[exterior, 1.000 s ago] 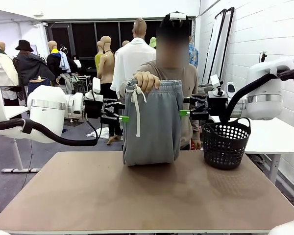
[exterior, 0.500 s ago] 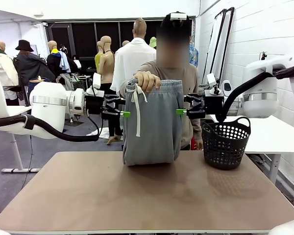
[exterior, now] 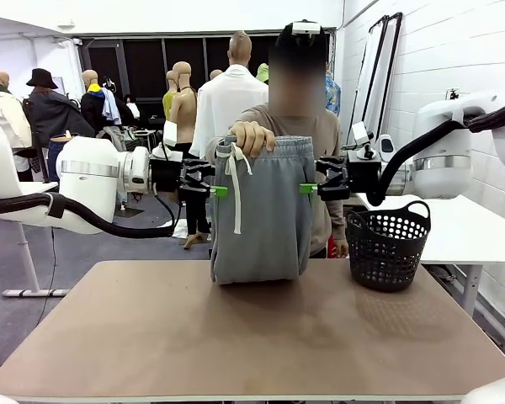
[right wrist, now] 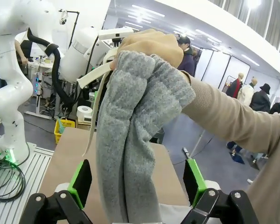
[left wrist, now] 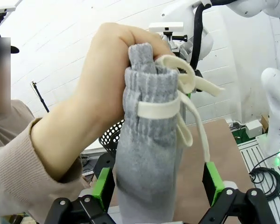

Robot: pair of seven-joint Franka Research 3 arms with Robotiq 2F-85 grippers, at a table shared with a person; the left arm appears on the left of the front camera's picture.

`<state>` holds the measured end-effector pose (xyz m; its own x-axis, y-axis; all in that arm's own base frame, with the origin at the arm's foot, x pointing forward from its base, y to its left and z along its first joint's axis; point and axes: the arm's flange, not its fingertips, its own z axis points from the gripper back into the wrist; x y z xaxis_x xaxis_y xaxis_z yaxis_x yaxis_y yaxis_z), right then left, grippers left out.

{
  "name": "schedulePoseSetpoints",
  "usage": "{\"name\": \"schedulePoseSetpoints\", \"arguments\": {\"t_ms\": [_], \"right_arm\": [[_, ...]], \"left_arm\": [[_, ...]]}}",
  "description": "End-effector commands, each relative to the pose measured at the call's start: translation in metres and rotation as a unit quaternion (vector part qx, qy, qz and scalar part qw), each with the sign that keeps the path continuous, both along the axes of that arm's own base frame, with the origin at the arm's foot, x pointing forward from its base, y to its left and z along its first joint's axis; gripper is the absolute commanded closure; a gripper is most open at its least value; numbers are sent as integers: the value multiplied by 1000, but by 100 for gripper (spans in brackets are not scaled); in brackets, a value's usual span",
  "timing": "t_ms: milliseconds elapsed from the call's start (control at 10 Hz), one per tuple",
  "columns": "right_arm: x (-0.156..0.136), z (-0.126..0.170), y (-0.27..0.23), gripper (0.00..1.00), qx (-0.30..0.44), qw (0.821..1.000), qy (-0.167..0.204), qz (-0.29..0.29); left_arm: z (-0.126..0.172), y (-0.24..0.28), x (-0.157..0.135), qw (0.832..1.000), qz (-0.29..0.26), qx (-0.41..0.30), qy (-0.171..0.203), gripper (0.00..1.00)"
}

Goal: Fold the training pants.
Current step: Grab both ends of the Training pants handed by a person.

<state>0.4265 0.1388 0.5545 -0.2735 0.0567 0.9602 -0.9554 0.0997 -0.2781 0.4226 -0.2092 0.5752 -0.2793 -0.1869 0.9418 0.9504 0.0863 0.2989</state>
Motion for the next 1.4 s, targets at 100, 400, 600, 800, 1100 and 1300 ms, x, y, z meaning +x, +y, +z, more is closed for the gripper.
{"name": "schedulePoseSetpoints", "arguments": {"t_ms": [100,400,600,800,1100,1300], "right_arm": [[10,4,12,0,16,1000,2,19],[9,9,19,0,12,1000,7,27],[9,13,23,0,8,999,19,28],[10,13,29,0,-1,999,33,31],[10,13,30,0,-10,998,53,27],[9,11,29,38,-13,997,69,28]], "left_arm": [[7,-12,2,1000,-7,-19,11,0],[14,-18,0,1000,-8,-25,9,0],[15,-20,-2,999,-2,-31,17,0],[12,-22,2,999,1,-40,35,0],[8,-26,7,997,-8,-52,57,2],[5,-31,11,996,-12,-53,68,42]]}}
